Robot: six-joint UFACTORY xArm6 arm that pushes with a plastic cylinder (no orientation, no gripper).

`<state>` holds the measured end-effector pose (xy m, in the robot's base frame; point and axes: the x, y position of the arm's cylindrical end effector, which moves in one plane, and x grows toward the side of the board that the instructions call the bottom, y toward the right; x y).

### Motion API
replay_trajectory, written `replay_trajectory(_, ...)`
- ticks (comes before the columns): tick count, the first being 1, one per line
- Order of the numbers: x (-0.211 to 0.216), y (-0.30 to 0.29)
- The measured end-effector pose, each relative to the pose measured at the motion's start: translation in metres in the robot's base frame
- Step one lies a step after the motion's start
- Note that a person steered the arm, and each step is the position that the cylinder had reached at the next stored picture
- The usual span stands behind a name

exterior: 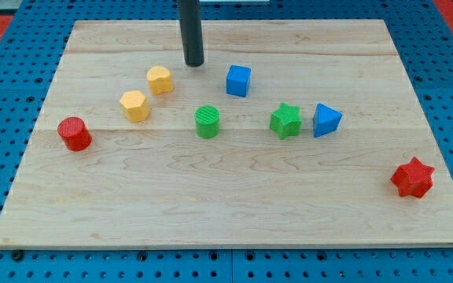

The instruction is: Move the yellow heart slightly near the blue cube

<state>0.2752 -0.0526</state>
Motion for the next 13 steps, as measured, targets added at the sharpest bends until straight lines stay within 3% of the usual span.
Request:
replay_trajectory(1,-0.008,-0.091)
replay_trajectory(2,0.046,-0.161)
replay_trajectory(4,0.077,-0.068)
replay_trajectory(6,0.089,-0.021)
replay_trajectory(7,0.073,-0.055)
replay_trajectory(8,-0.026,-0.032)
replay_trajectory(9,-0.063,0.040)
replay_trajectory(13,-0.081,0.055)
